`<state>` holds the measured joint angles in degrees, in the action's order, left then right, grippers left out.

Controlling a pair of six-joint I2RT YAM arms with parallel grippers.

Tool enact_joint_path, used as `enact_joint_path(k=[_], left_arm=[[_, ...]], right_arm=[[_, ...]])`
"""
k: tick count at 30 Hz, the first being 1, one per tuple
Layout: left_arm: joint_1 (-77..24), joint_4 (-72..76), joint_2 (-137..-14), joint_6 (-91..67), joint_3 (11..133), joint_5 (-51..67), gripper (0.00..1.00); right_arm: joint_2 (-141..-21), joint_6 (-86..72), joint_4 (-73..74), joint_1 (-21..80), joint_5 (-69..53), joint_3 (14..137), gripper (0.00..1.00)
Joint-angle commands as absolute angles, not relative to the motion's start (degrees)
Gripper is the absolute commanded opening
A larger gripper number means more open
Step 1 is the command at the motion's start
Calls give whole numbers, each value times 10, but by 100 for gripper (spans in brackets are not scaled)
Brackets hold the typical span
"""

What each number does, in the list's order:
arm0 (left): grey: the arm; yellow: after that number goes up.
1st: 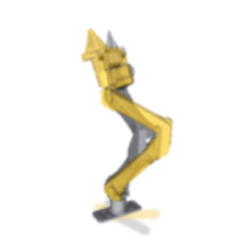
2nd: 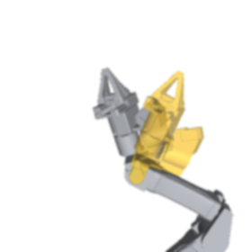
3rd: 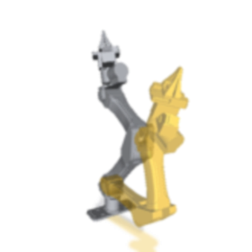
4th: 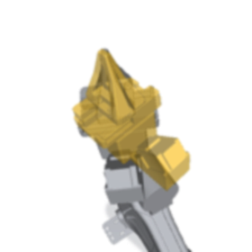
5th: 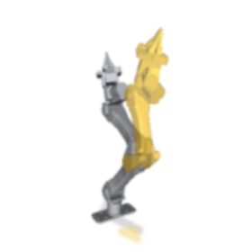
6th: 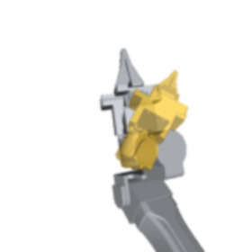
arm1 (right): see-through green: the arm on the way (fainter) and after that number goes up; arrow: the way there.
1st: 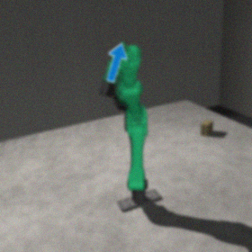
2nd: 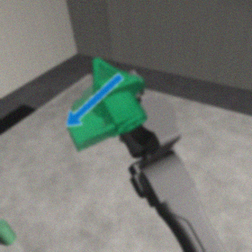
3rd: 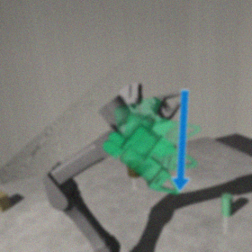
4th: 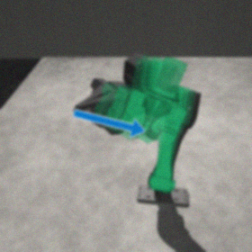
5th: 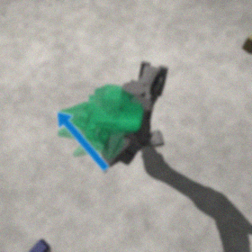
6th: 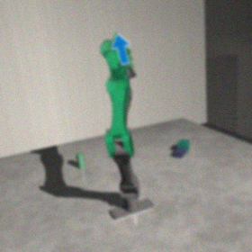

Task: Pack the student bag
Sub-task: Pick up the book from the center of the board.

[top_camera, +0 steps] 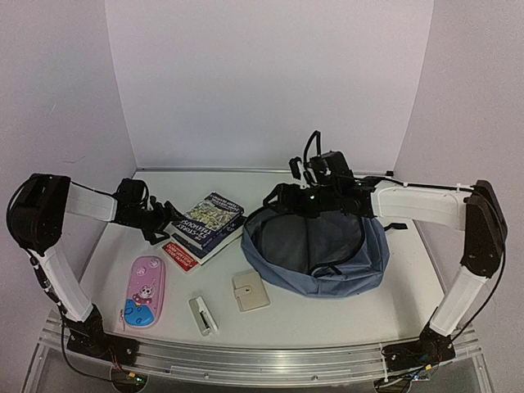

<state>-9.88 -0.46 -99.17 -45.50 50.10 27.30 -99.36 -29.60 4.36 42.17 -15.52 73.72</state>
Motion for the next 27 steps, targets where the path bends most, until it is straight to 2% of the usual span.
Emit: enact_joint_path(k=[1,4,9,21,24,27], left_arm=[[-97,49,-1011,-451,530,317,84],[-97,52,-1025,-441,534,328,79],[-97,49,-1035,-424,542,329,65],[-97,53,-1054,-414,555,349,44],[-97,51,-1054,-414,557,346,34],[-97,50,-1041,-415,558,341,16]], right_arm=[[-935,-305,20,424,-147,711,88],[-925,-307,20,424,-143,704,88],[-928,-310,20,424,-147,706,88],[-920,-319,20,424,-147,689,88],[-914,-320,21,424,-143,684,88],[-907,-320,21,424,-139,682,88]])
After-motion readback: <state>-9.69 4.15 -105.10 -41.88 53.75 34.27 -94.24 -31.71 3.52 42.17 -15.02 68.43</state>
